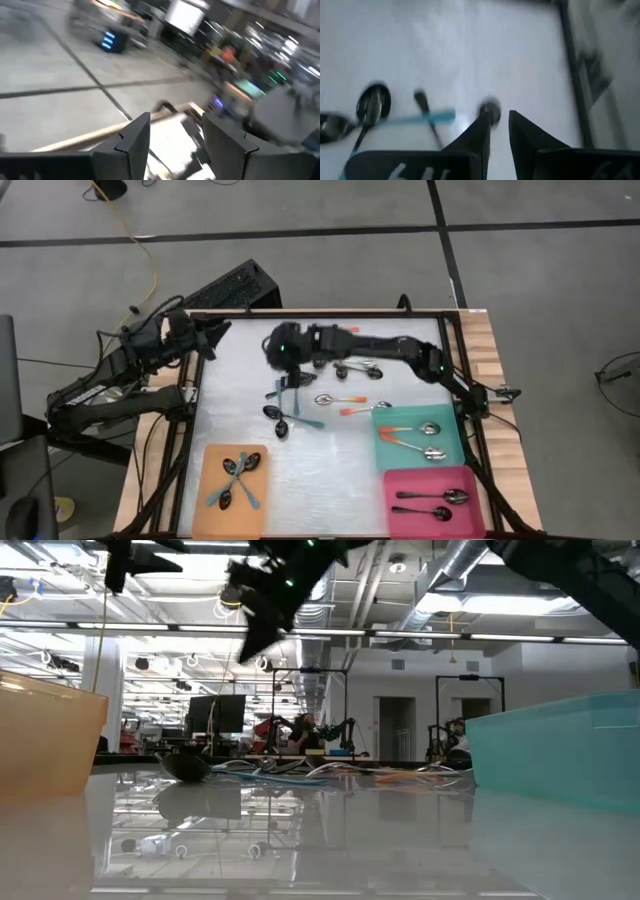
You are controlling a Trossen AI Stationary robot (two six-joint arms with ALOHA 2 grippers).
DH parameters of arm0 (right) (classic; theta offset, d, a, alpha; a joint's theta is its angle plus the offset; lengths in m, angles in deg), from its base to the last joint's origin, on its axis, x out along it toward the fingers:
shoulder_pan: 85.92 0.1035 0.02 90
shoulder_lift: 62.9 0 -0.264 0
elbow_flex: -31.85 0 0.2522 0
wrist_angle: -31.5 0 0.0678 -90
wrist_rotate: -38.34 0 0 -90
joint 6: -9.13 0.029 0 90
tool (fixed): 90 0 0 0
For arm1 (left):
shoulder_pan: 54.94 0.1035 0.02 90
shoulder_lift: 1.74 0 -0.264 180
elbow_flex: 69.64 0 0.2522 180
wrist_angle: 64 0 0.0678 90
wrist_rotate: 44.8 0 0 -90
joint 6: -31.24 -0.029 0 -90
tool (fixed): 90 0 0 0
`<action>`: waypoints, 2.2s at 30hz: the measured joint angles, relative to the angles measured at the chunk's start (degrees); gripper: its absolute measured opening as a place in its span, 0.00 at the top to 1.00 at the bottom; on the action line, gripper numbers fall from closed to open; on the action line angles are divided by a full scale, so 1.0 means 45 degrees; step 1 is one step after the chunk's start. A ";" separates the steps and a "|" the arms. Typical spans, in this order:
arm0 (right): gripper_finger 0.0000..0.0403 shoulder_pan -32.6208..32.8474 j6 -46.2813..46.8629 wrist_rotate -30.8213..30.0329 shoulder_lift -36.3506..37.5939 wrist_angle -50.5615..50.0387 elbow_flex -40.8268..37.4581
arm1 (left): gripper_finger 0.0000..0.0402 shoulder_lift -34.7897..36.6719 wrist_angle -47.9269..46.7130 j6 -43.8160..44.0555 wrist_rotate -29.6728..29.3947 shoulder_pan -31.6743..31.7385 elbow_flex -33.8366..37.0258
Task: Sort silverware by color (type)
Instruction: Put the orange spoon into the blue bin
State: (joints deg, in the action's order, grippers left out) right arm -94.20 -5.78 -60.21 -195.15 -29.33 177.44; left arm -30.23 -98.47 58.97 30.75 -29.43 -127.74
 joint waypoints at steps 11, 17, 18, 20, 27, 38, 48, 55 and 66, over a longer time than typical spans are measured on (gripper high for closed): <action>0.80 -0.2194 0.1703 0.0117 -0.0021 -0.2416 -0.0320 | 0.59 -0.0134 -0.0317 -0.0408 -0.0985 0.0005 0.0000; 0.80 -0.3771 0.1446 0.0170 -0.0073 -0.1828 -0.0612 | 0.59 -0.0258 -0.1232 -0.1661 0.0599 -0.0010 0.0570; 0.80 -0.4042 0.1854 0.0260 -0.0062 -0.2104 -0.0607 | 0.59 -0.0253 -0.1087 -0.1121 0.0570 -0.0010 0.0810; 0.79 -0.4566 0.1978 0.0260 -0.0066 -0.2602 -0.0615 | 0.59 -0.0268 -0.0324 0.0151 0.0419 -0.0010 0.1207; 0.69 -0.6012 -0.0244 0.0587 -0.0181 -0.2655 -0.0617 | 0.59 -0.0347 -0.0336 0.0612 0.0405 -0.0137 0.1596; 0.41 -0.5696 0.0925 0.2531 -0.0823 -0.0612 -0.0602 | 0.59 -0.1191 -0.0281 0.1403 -0.0076 -0.0525 0.1603; 0.44 -0.4537 0.1034 -0.0458 -0.1848 -0.0335 0.0242 | 0.59 -0.1600 -0.0315 0.1294 0.0098 -0.0529 0.1603; 0.45 -0.4886 0.1625 -0.0147 -0.1869 -0.2390 0.0641 | 0.59 -0.1612 0.0172 0.1310 0.0149 -0.0534 0.1603; 0.45 -0.4979 0.1618 -0.0061 0.1538 -0.8092 0.0636 | 0.63 -0.6145 0.3847 -0.0020 0.1197 0.0957 0.0904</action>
State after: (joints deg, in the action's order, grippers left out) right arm -116.60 1.50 -60.48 -188.23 -65.74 180.30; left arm -57.88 -81.16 58.89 36.13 -25.12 -123.67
